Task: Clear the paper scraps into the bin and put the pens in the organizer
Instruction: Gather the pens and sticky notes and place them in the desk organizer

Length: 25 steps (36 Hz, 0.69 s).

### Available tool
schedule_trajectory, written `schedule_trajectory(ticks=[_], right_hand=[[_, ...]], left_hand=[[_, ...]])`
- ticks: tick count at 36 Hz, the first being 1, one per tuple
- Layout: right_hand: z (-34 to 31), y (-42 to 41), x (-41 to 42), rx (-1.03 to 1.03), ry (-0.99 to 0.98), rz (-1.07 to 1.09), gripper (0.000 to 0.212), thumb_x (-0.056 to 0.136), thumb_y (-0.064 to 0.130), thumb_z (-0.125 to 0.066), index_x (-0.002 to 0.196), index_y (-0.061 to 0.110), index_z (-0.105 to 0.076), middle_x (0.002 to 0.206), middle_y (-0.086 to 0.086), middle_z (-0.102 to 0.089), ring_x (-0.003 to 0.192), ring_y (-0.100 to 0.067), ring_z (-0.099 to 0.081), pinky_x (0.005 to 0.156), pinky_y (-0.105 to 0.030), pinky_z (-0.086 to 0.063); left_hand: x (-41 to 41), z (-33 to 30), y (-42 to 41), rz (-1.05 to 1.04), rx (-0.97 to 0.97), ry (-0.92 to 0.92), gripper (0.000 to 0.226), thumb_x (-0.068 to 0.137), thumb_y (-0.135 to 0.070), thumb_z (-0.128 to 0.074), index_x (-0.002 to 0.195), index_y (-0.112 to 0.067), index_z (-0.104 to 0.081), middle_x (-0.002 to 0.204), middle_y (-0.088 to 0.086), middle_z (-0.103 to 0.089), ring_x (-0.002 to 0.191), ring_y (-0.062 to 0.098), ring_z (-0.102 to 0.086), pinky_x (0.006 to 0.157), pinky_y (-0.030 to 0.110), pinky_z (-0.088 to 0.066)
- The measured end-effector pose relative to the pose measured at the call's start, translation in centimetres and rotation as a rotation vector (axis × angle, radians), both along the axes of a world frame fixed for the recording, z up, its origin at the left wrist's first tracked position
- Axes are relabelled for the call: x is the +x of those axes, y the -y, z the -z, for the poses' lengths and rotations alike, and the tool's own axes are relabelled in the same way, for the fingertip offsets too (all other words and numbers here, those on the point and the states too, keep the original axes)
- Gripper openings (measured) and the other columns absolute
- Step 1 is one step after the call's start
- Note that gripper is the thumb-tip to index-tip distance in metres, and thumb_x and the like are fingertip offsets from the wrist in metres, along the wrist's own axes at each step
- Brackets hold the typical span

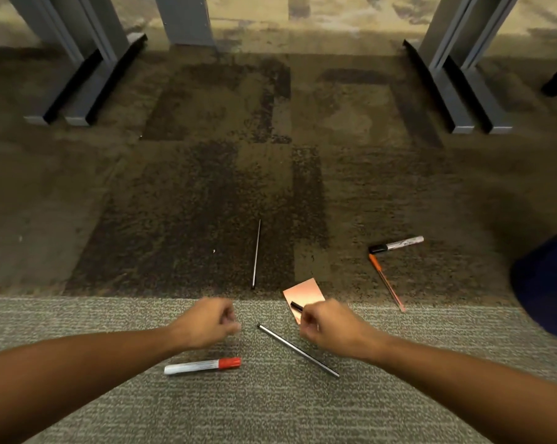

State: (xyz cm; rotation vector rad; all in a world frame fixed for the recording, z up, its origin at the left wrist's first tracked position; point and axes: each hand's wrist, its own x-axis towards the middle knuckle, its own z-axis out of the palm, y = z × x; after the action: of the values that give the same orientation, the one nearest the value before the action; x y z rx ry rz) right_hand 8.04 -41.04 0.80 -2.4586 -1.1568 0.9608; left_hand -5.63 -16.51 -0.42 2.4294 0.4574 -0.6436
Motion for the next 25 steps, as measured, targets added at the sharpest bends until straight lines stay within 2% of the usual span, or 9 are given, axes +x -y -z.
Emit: schedule_trajectory(ticks=[4, 9, 13, 18, 22, 25], right_hand=[[1.5, 0.5, -2.2, -0.067, 0.007, -0.09, 0.014, 0.093, 0.038, -0.062, 0.094, 0.024, -0.062, 0.088, 0.008, -0.064, 0.079, -0.008, -0.062, 0.077, -0.029, -0.056], [2.7, 0.5, -2.7, -0.151, 0.138, -0.17, 0.039, 0.09, 0.055, -0.06, 0.106, 0.019, -0.059, 0.106, -0.003, -0.063, 0.094, -0.022, -0.062, 0.085, -0.042, -0.056], [3.4, 0.3, -2.5, -0.145, 0.166, -0.158, 0.051, 0.085, 0.062, -0.06, 0.111, 0.018, -0.056, 0.107, -0.003, -0.062, 0.094, -0.021, -0.06, 0.085, -0.04, -0.055], [4.1, -0.1, -2.4, -0.162, 0.189, -0.158, 0.062, 0.085, 0.066, -0.057, 0.121, 0.016, -0.05, 0.11, -0.005, -0.06, 0.094, -0.023, -0.061, 0.084, -0.043, -0.056], [4.5, -0.2, -2.5, -0.162, 0.202, -0.171, 0.064, 0.086, 0.066, -0.055, 0.124, 0.015, -0.048, 0.11, -0.005, -0.059, 0.096, -0.024, -0.061, 0.084, -0.044, -0.057], [4.6, -0.3, -2.5, -0.143, 0.204, -0.164, 0.056, 0.088, 0.062, -0.056, 0.118, 0.015, -0.05, 0.107, -0.006, -0.061, 0.093, -0.023, -0.061, 0.083, -0.044, -0.057]], left_hand=[[2.9, 0.4, -0.1, -0.166, 0.018, 0.049, 0.021, 0.085, -0.047, -0.065, 0.087, -0.026, -0.06, 0.08, -0.008, -0.066, 0.074, 0.005, -0.062, 0.062, 0.022, -0.048], [7.3, 0.8, -1.0, -0.363, 0.086, 0.116, 0.034, 0.08, -0.05, -0.069, 0.096, -0.02, -0.064, 0.09, 0.003, -0.068, 0.086, 0.021, -0.065, 0.076, 0.029, -0.052], [10.6, 1.2, -1.2, -0.465, 0.103, 0.167, 0.042, 0.079, -0.051, -0.071, 0.101, -0.014, -0.065, 0.098, 0.009, -0.069, 0.093, 0.027, -0.065, 0.076, 0.03, -0.049], [13.8, 1.9, -0.6, -0.577, 0.069, 0.16, 0.04, 0.079, -0.045, -0.075, 0.102, -0.013, -0.064, 0.104, 0.009, -0.067, 0.093, 0.026, -0.063, 0.071, 0.029, -0.043], [15.1, 2.9, -0.1, -0.617, 0.072, 0.16, 0.043, 0.079, -0.036, -0.078, 0.108, -0.009, -0.062, 0.108, 0.012, -0.065, 0.099, 0.029, -0.063, 0.077, 0.033, -0.047], [15.3, 3.4, -0.4, -0.62, 0.126, 0.155, 0.039, 0.081, -0.03, -0.076, 0.109, -0.007, -0.062, 0.108, 0.014, -0.066, 0.1, 0.032, -0.063, 0.082, 0.036, -0.051]])
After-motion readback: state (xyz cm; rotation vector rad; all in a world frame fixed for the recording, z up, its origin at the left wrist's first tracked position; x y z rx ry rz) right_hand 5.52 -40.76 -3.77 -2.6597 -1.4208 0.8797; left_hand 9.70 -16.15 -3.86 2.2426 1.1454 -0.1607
